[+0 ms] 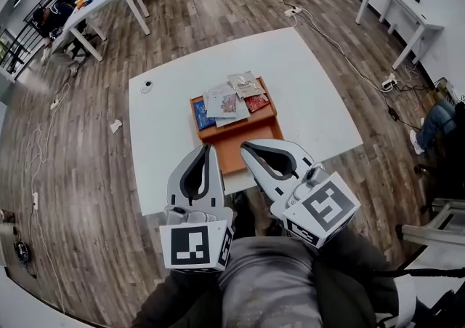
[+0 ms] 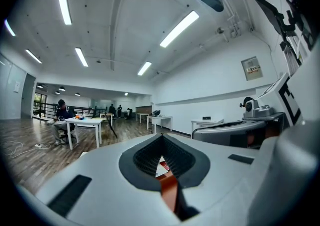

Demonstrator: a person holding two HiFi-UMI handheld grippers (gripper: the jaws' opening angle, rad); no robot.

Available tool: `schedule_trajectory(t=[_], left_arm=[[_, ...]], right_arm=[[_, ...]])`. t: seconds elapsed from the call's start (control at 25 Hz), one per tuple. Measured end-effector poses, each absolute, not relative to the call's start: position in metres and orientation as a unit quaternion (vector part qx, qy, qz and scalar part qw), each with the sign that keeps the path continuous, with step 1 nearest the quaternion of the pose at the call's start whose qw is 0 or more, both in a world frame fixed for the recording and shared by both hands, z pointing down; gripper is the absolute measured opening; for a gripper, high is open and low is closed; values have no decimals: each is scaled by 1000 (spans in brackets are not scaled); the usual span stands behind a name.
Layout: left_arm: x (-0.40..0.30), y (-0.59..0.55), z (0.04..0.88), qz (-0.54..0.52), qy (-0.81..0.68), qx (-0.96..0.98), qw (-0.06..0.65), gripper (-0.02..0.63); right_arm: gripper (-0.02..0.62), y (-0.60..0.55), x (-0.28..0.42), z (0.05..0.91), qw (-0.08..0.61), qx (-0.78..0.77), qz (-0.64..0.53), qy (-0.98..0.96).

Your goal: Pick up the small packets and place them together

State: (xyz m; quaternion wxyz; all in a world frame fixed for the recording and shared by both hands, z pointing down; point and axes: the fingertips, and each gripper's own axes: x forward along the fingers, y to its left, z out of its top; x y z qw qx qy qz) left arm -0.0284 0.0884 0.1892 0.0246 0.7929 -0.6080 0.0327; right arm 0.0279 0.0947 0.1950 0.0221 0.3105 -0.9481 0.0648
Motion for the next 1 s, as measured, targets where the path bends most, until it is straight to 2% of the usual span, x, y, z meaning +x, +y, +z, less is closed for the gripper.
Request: schedule_trajectory(t=[1.0], left_arm=[[-7,72,190,23,-585,810,24,0]], right_arm=[[5,78,40,195,22,324,48,-945]])
